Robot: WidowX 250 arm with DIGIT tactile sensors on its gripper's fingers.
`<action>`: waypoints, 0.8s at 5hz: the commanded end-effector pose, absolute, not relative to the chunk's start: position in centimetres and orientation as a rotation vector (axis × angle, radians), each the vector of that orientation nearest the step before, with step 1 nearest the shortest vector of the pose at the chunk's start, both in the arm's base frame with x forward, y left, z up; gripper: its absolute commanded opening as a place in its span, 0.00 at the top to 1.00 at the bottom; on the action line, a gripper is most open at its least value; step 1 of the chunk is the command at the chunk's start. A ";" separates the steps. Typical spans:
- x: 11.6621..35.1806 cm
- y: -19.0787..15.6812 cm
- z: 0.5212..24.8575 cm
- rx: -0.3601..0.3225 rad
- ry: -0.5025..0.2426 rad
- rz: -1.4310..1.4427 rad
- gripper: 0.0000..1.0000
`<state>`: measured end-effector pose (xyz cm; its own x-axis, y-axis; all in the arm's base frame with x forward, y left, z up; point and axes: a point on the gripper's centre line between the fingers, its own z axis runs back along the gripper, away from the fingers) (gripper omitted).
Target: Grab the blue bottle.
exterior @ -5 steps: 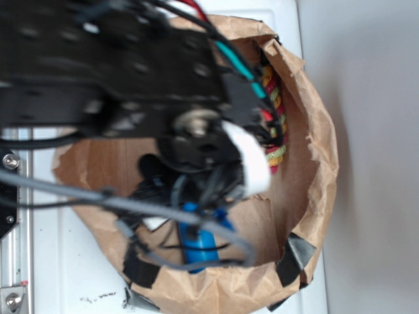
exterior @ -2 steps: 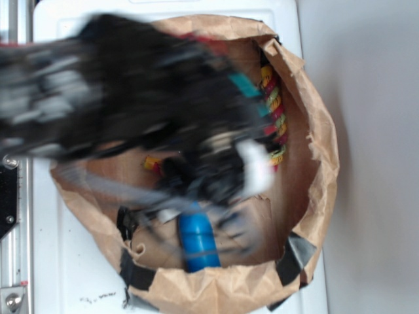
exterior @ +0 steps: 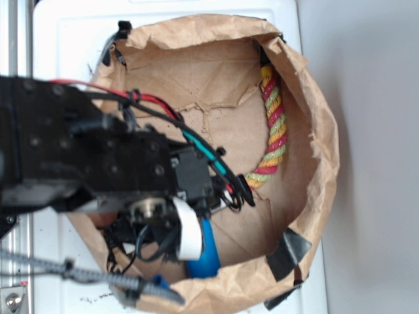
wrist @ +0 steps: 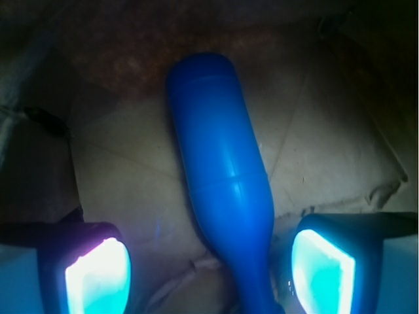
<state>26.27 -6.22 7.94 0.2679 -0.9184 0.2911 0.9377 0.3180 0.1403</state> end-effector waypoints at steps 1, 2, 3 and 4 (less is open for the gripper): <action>27.5 -9.8 7.0 -0.100 -0.305 -1.297 0.00; 28.3 -10.9 5.9 -0.099 -0.248 -1.276 0.00; 28.6 -10.4 6.0 -0.078 -0.277 -1.248 1.00; 28.7 -9.8 6.9 -0.065 -0.320 -1.238 1.00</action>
